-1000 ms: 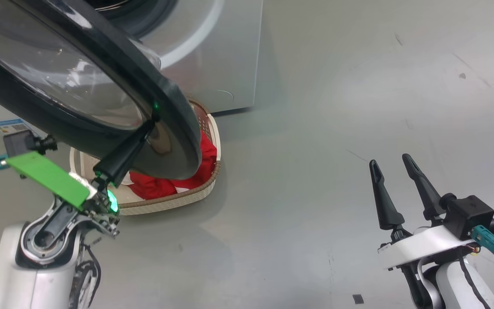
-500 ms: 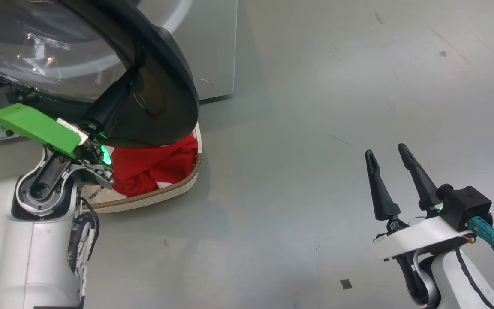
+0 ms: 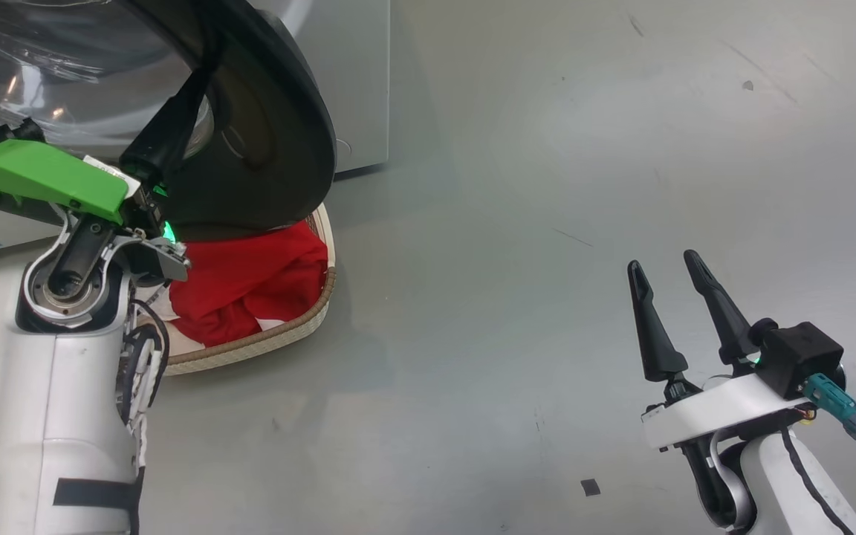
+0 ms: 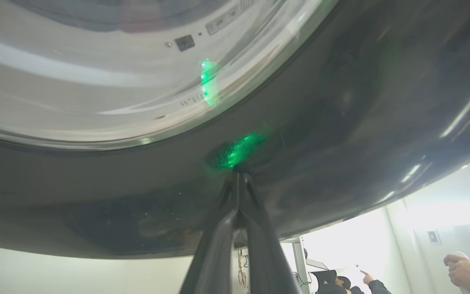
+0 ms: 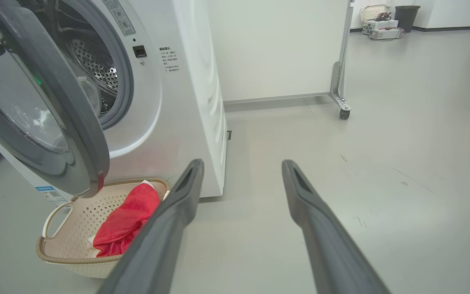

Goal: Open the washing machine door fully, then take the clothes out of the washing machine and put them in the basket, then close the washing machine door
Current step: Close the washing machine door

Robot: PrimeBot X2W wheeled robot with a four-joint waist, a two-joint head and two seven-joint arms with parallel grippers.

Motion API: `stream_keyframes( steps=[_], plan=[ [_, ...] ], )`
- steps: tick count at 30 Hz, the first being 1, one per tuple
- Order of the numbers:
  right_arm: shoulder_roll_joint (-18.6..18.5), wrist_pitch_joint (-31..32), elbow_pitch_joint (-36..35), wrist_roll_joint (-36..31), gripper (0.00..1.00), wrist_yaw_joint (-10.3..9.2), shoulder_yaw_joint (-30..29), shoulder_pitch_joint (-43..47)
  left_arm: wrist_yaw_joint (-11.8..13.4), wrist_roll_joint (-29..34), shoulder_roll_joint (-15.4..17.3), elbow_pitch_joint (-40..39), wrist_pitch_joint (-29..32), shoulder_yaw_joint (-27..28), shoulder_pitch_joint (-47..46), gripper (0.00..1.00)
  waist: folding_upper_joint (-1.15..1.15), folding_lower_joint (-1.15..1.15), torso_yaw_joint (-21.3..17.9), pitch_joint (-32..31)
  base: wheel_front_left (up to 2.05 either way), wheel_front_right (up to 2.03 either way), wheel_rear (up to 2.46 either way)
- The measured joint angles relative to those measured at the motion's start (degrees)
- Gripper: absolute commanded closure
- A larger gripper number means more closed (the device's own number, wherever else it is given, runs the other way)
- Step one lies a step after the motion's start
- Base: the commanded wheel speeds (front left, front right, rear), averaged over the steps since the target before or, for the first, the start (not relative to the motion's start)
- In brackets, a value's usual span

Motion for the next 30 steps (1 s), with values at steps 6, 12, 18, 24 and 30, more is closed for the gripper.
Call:
stream_keyframes(
  steps=[6, 12, 18, 24, 30],
  plan=[
    [0.2, -0.1, 0.7, 0.0, 0.0, 0.3, 0.3, -0.6, 0.0, 0.4, 0.0, 2.4, -1.3, 0.2, -1.9, 1.0, 0.0, 0.0, -1.3, -0.1, 0.0, 0.0, 0.0],
    [0.2, -0.3, 1.2, 0.0, 0.0, 0.29, -0.3, -0.6, 0.0, 0.3, -0.3, 4.1, -1.4, -0.5, -2.8, 1.0, 0.0, 0.0, -1.8, -0.4, 0.0, 0.0, 0.0],
    [0.1, -0.6, 1.4, 0.0, 0.0, 0.23, -1.3, -0.5, 0.0, -0.6, -0.6, 3.6, -1.0, -0.8, -2.8, 1.0, 0.0, 0.0, -1.2, -0.4, 0.0, 0.0, 0.0],
    [-0.2, -0.9, 1.6, 0.0, 0.0, 0.23, -1.6, -0.5, 0.0, -1.9, -0.8, 0.3, -0.9, 0.3, -1.0, 1.0, 0.0, 0.0, 0.3, -0.6, 0.0, 0.0, 0.0],
    [-0.6, -1.0, 2.1, 0.0, 0.0, 0.22, -2.0, -0.5, 0.0, -3.8, -0.8, -2.6, -1.2, 2.0, 5.5, 1.0, 0.0, 0.0, 1.9, -1.4, 0.0, 0.0, 0.0]
  ],
)
